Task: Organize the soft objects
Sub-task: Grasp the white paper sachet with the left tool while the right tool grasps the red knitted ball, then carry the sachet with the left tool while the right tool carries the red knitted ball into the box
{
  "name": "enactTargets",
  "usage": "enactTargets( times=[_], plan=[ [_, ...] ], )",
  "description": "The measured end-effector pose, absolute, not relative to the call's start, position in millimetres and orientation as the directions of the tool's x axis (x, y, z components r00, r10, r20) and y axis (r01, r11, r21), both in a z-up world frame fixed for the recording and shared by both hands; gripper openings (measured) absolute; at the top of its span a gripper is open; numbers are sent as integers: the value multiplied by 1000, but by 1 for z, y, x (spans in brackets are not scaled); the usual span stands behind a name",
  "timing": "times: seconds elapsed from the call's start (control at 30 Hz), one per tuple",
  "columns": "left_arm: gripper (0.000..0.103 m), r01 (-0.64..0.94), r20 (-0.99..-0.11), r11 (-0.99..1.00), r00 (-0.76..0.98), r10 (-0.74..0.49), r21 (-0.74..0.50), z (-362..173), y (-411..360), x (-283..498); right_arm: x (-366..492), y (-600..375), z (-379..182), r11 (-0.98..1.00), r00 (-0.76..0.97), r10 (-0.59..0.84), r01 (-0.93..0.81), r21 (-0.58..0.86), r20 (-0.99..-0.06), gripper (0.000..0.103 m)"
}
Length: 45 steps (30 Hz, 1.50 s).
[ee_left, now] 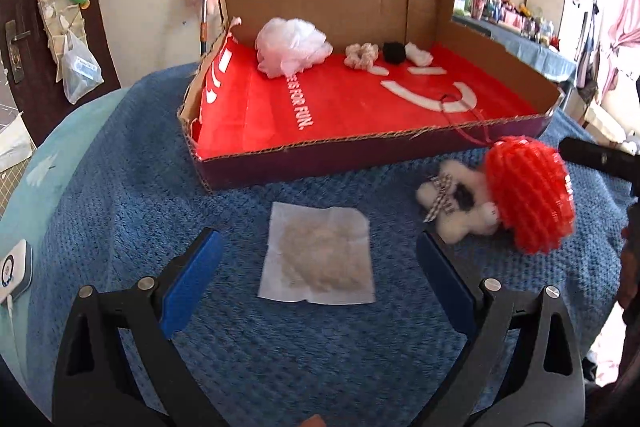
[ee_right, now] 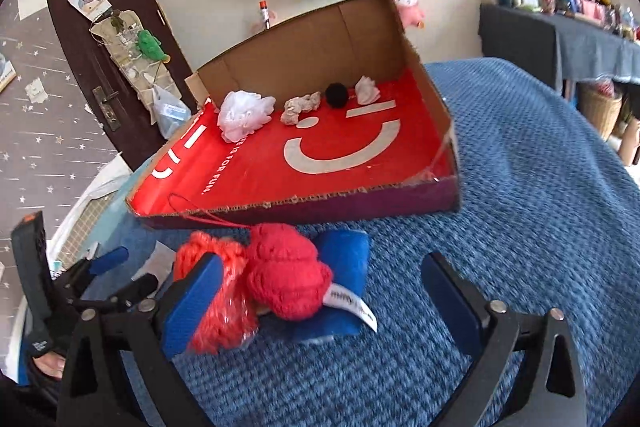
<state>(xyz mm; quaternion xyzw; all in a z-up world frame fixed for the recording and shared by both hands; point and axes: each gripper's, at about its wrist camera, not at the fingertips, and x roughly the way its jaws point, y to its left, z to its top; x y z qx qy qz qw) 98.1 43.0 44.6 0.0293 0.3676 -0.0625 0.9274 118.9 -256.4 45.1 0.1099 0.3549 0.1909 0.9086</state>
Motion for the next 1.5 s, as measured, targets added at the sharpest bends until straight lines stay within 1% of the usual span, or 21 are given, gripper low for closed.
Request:
enactTargets(
  times=[0.03,0.07,0.1,0.13,0.2,0.23,0.27,0.3,0.33,0.37,0.4,0.43,0.47,0.5,0.6,0.97,1.23,1.4,1.5],
  plan=[
    [98,138,-692,990,716,-94,9,43,45,100,123,-256,44,900,664,432,-272,341,-611,97],
    [96,138,-698,990,710,-93,8,42,47,102,127,-255,43,898,656,436,-276,342,-616,93],
    [90,137,-705,991,703,-94,5,40,48,104,130,-252,42,898,647,438,-282,338,-624,90],
    [86,141,-713,990,694,-99,0,39,49,105,132,-251,41,898,642,439,-286,335,-629,89],
    [73,167,-738,986,661,-133,-28,34,50,109,135,-248,40,893,630,450,-299,337,-633,88],
    [69,178,-749,983,647,-146,-37,31,49,111,137,-246,38,892,625,452,-302,337,-637,87],
    [66,188,-754,981,639,-152,-39,28,49,112,139,-246,37,890,620,456,-305,340,-639,83],
    [64,190,-748,981,645,-153,-36,27,49,111,140,-246,35,879,607,476,-314,359,-636,76],
    [60,196,-744,980,649,-160,-40,27,49,110,141,-246,34,868,593,495,-322,377,-635,72],
    [51,203,-741,978,650,-170,-46,27,49,110,142,-246,31,855,574,518,-333,397,-634,62],
    [42,208,-736,977,652,-180,-54,28,49,110,143,-245,30,849,562,529,-340,405,-637,60],
    [40,209,-734,976,654,-183,-57,29,50,109,142,-244,29,844,557,536,-345,410,-635,58],
    [35,208,-732,976,656,-184,-60,30,50,109,141,-245,30,837,561,547,-351,420,-621,41],
    [28,209,-729,976,658,-189,-65,31,51,108,140,-246,31,808,543,588,-368,460,-600,34],
    [24,224,-724,970,655,-218,-89,36,51,106,135,-247,37,823,567,568,-365,436,-597,34],
    [24,289,-669,953,690,-276,-95,62,41,94,113,-263,76,857,671,512,-360,369,-535,34],
    [24,302,-660,949,694,-287,-94,66,36,96,108,-266,74,869,678,493,-350,351,-545,34],
    [24,309,-649,947,702,-293,-94,73,36,97,107,-267,81,866,691,497,-357,350,-526,34],
    [24,316,-637,945,711,-298,-88,85,36,105,115,-263,95,869,702,494,-369,331,-513,34]
  ],
)
